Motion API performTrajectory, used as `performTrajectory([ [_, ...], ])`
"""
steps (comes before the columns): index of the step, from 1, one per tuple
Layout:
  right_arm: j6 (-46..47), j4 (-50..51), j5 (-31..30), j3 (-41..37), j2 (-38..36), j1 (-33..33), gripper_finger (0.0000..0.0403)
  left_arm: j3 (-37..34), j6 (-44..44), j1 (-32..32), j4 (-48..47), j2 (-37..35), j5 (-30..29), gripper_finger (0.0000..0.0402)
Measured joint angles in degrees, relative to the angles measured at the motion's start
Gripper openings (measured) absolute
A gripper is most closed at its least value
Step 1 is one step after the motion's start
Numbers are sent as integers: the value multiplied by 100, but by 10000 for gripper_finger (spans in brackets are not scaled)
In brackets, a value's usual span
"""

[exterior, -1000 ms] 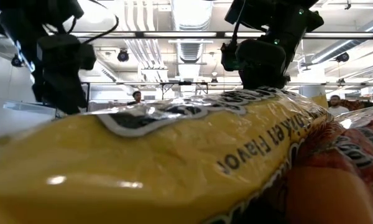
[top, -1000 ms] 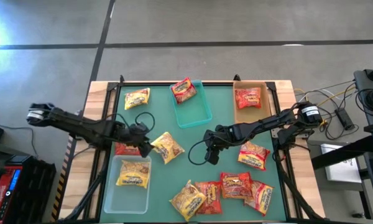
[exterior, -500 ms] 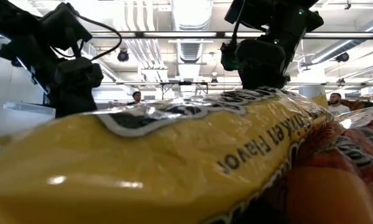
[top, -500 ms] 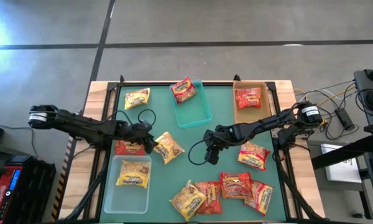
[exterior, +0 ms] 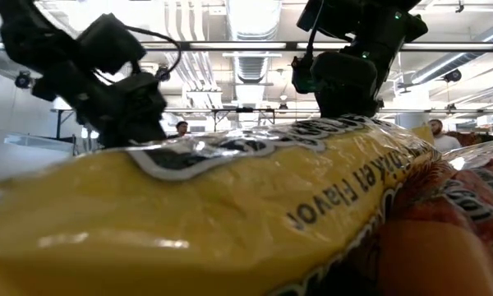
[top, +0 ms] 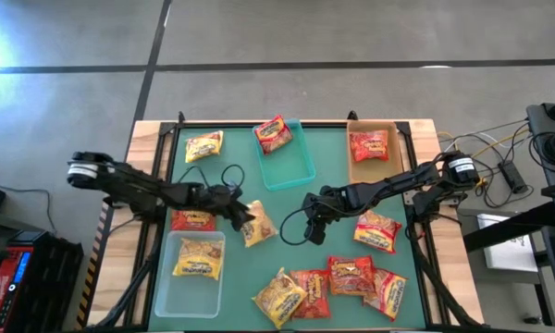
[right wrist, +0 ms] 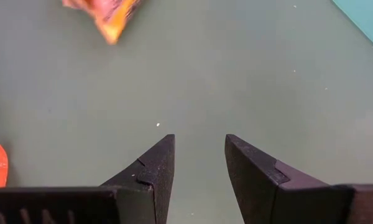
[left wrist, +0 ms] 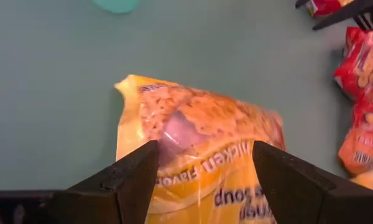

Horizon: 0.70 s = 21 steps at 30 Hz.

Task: Sort Maruchan noodles
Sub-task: Put the middle left yellow noodle pack into the transparent bin

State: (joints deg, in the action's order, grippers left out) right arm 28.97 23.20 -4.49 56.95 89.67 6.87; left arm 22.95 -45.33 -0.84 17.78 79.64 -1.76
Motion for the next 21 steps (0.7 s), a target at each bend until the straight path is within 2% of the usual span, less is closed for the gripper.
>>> performTrajectory([
  [11, -560, -868, -9, 0, 0, -4, 132, 1857, 1321, 27, -201, 1540, 529, 225],
  [16, -622, -1292, -5, 0, 0, -2, 132, 2156, 1592, 49, -1073, 1436, 552, 216],
  [21, -859, -1583, -19, 0, 0, -4, 132, 2119, 1300, 49, -2138, 798, 531, 212],
])
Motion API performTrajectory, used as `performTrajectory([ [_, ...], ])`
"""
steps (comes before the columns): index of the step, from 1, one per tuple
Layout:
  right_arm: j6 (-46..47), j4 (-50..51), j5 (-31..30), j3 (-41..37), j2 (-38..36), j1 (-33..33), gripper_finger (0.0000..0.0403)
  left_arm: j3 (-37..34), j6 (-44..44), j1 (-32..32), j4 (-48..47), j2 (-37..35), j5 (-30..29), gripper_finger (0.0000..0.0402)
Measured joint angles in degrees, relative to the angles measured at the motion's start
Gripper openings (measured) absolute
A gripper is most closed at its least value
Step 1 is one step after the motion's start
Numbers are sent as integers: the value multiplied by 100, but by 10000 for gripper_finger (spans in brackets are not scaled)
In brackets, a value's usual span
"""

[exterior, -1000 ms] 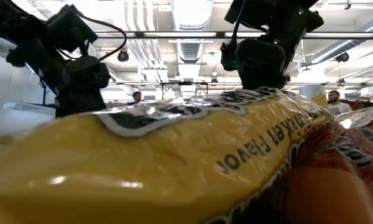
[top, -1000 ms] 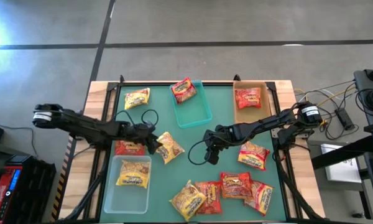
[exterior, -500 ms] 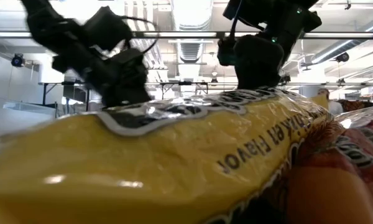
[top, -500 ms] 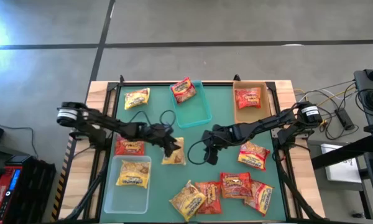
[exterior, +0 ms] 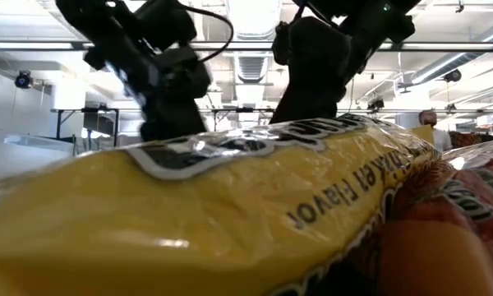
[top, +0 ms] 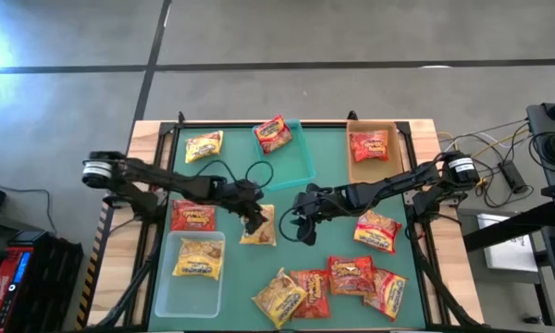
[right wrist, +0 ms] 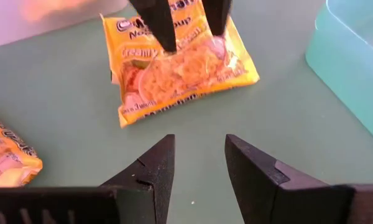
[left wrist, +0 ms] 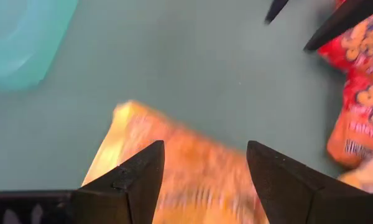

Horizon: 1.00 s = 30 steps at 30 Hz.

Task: Sort Maruchan noodles
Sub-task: Put the middle left yellow noodle pack into the transparent bin

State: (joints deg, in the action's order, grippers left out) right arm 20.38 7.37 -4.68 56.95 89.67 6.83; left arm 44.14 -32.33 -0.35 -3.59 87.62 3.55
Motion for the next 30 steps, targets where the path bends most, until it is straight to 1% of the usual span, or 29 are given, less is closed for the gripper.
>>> performTrajectory([
  [3, 230, -142, 9, 0, 0, 0, 132, -35, -158, -61, -939, -396, -50, 212],
  [6, 213, -361, -35, 0, 0, -6, 132, -32, -227, -124, -1684, -793, -100, 212],
  [8, 168, -441, -322, 0, 0, -9, 132, -36, -320, -161, -2212, -959, -103, 212],
  [10, 210, -586, -702, 0, 15, -11, 132, -77, -400, -187, -2440, -995, -107, 212],
  [12, 206, -826, -1043, 0, 94, -11, 132, -105, -416, -198, -2341, -946, -105, 212],
  [13, 212, -922, -1098, 0, 148, -13, 132, -105, -389, -198, -2305, -870, -105, 212],
  [21, 423, -1652, -1024, 0, 847, -4, 132, -47, 206, -202, -2101, 73, -103, 212],
  [27, 616, -1771, -990, -2, 1068, 36, 132, 159, 759, -202, -1232, 620, -103, 212],
  [30, 711, -1825, -963, 0, 1093, 95, 132, 328, 1014, -198, -1014, 825, -103, 212],
])
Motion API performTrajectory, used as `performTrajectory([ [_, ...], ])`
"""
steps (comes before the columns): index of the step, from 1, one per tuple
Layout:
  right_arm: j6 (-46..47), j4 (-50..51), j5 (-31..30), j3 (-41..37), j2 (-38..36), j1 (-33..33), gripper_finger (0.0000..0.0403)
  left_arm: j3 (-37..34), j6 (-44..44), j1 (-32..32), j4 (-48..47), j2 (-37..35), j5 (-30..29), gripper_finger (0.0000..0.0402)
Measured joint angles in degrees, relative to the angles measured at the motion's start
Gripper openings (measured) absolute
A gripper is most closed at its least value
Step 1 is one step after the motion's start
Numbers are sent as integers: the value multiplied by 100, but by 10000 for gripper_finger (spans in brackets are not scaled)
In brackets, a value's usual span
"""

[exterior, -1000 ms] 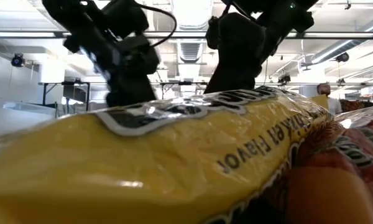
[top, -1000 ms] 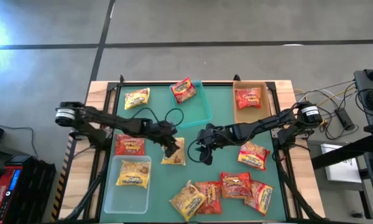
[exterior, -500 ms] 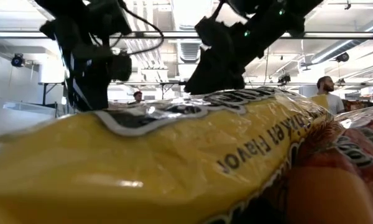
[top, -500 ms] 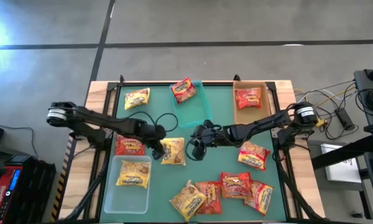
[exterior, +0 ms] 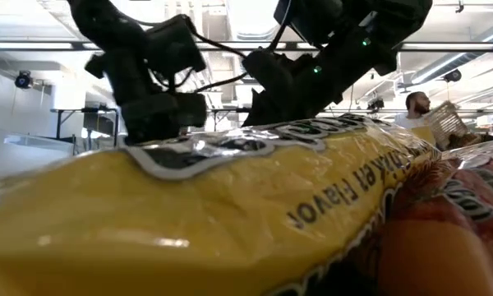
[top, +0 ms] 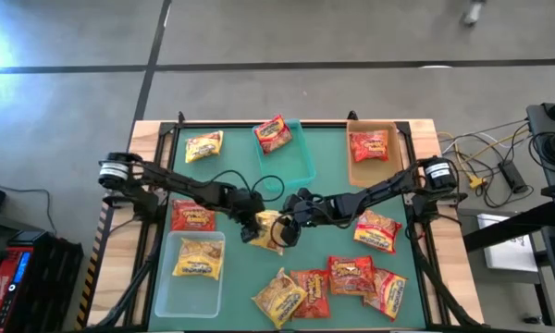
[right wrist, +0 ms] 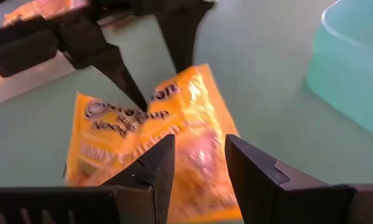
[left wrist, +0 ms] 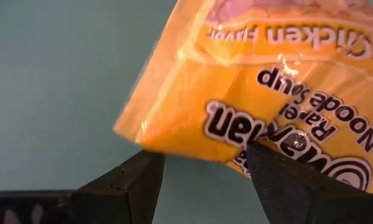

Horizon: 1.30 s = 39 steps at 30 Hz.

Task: Sort Maruchan noodles
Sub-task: Put the middle left yellow noodle pack into the transparent bin

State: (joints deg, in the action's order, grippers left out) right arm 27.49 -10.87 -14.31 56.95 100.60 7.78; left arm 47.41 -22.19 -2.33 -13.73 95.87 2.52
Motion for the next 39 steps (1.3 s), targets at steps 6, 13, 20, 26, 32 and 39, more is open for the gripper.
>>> performTrajectory([
  [6, 273, 56, 387, 0, 0, 200, 132, 239, 331, 24, -5, 159, -31, 212],
  [13, 391, 162, 317, 0, 0, 526, 132, 243, 350, 46, -330, -209, -33, 212],
  [20, 566, 243, -407, -12, 319, 649, 132, 107, -108, 8, -452, -681, 299, 212],
  [26, 724, 234, -506, 11, 680, 688, 132, 44, -720, -4, -347, -914, 614, 212],
  [32, 747, 636, -433, -6, 651, 854, 132, 42, -1274, -4, 22, -918, 907, 212],
  [39, 787, 743, -502, -81, 662, 1002, 132, 42, -1856, 7, 639, -883, 729, 212],
])
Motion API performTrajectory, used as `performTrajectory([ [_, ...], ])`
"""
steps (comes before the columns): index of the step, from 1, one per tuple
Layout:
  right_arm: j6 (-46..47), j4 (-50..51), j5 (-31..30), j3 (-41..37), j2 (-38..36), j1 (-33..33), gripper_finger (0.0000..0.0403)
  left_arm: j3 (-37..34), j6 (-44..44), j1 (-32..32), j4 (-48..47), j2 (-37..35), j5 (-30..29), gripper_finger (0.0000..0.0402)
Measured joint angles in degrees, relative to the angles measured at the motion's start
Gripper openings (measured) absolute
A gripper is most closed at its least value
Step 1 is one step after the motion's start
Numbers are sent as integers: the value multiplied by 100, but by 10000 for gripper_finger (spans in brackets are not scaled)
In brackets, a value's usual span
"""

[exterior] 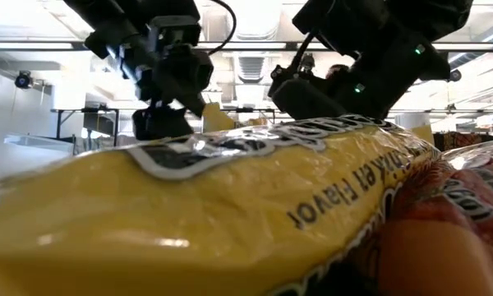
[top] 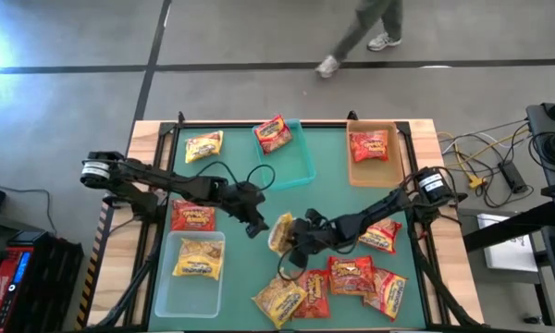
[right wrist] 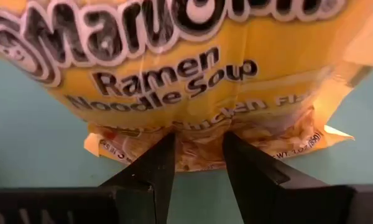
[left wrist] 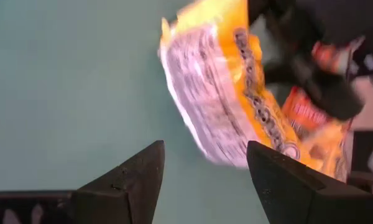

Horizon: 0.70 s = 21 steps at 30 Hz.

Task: Sort Maruchan noodles
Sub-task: Put the middle left yellow noodle pack into the transparent bin

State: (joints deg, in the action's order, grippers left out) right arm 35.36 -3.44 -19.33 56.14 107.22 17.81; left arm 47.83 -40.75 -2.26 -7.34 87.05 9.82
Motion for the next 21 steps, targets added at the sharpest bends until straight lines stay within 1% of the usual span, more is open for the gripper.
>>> performTrajectory([
  [2, -4, -2, -152, -22, 2, 44, 132, 0, -166, 0, 143, 0, -161, 212],
  [7, -114, -19, -343, -35, 11, 83, 132, 0, -425, 0, 266, 58, -288, 212],
  [9, -171, -54, -383, -42, 11, 85, 132, 0, -502, -4, 313, 142, -290, 212],
  [14, -239, -131, -446, -44, 15, 79, 132, 0, -606, -49, 831, 455, -262, 212],
  [17, -279, -138, -451, -44, 15, 74, 132, 0, -576, -57, 1085, 498, -174, 212],
  [21, -300, -147, -467, -44, 15, 74, 132, 2, -547, -57, 1073, 488, -174, 212],
])
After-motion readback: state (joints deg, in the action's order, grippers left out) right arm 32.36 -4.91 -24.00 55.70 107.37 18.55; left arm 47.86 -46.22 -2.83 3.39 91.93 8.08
